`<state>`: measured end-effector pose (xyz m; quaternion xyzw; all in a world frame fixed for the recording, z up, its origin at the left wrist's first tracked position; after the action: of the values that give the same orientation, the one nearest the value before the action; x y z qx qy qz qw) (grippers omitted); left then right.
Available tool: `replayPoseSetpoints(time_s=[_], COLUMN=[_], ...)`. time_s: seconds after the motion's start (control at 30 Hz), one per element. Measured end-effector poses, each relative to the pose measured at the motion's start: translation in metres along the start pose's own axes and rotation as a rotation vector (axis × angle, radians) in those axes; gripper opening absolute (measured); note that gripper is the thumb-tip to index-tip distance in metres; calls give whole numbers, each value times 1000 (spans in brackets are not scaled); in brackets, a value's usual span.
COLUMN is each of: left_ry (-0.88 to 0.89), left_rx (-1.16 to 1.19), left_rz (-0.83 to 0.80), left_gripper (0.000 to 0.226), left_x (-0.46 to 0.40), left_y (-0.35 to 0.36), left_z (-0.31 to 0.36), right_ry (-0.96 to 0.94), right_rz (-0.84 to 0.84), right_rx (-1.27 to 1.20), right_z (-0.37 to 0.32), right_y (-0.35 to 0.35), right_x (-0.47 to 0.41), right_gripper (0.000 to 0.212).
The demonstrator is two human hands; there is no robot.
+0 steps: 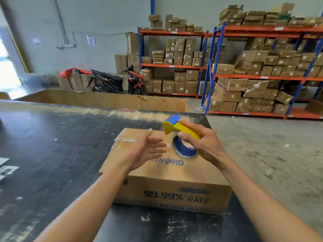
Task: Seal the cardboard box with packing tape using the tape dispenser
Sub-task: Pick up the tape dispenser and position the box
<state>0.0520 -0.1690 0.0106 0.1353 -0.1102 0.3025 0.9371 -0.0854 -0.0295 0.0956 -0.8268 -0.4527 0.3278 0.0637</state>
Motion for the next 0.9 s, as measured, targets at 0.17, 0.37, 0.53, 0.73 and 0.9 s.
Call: replayPoseSetpoints(time_s=[0.17,0.37,0.53,0.73,0.9], left_ry=[-7,33,46,85,126], left_rx=[356,270,300,225,126], left_rz=[13,141,228,465,604], left_gripper=[65,49,30,26,26], left_x=[37,52,49,42,40], left_y=[-28,-37,-47,-81,-119], left_z=[39,41,34,38,61], right_ry=[-366,-516,-510,-405,-243], right_rz=[-50,-117,-132,-190,-315], right_rx=[307,463,341,283,113], right_z=[-30,-20,-24,-15,-7], right_y=[25,49,54,76,107], right_x=[3,3,0,-21,-50], right_gripper=[51,55,56,53,53])
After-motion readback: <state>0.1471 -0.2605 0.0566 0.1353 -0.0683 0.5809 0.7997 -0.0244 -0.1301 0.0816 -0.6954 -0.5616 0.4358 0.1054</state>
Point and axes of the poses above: each hand's wrist, its own x-axis away from the middle knuckle, its own y-axis out of the palm, z = x × y, the point moved 9 cm from there along -x, towards the middle knuckle, and after that the axes turned 6 degrees about -y, right-handed, at the moved point
